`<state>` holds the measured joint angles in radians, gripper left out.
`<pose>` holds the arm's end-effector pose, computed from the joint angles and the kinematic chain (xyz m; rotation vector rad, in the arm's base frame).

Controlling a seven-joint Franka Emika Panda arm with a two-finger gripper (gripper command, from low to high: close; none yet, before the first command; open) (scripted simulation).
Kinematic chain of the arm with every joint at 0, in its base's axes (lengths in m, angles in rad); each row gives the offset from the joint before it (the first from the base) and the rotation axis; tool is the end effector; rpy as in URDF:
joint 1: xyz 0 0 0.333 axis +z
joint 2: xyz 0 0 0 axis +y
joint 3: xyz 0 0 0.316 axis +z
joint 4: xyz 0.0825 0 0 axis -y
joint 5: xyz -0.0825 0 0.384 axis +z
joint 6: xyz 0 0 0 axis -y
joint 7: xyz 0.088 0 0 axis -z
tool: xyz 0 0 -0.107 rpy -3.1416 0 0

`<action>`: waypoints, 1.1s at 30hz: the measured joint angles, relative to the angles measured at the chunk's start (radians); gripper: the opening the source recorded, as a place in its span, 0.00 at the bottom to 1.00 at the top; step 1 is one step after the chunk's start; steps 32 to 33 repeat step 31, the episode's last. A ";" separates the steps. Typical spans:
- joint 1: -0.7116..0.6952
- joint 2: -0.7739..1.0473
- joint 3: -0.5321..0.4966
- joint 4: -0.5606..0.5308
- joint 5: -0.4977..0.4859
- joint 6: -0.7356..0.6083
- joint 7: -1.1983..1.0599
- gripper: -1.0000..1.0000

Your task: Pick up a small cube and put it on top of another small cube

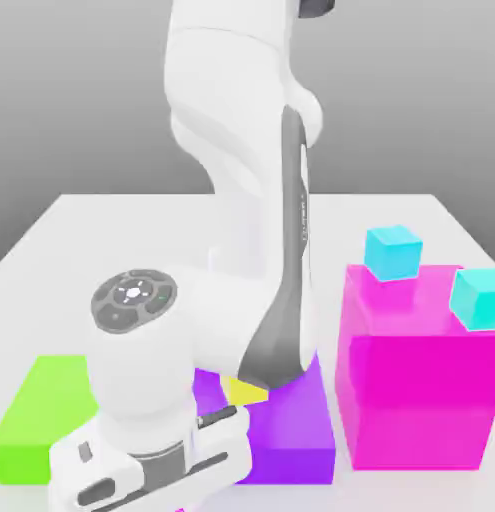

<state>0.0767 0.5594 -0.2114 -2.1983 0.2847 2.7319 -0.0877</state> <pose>0.5375 -0.0894 0.1300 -3.1108 0.4350 0.0015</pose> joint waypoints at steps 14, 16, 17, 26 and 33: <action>0.189 -0.415 0.135 -0.039 -0.111 -0.394 -0.144 0.00; 0.251 -0.481 0.171 -0.041 -0.131 -0.456 -0.183 0.00; 0.278 -0.515 0.184 -0.043 -0.143 -0.487 -0.202 0.00; 0.418 -0.741 0.282 -0.099 -0.263 -0.619 -0.316 0.00; 0.420 -0.716 0.286 -0.143 -0.267 -0.550 -0.317 1.00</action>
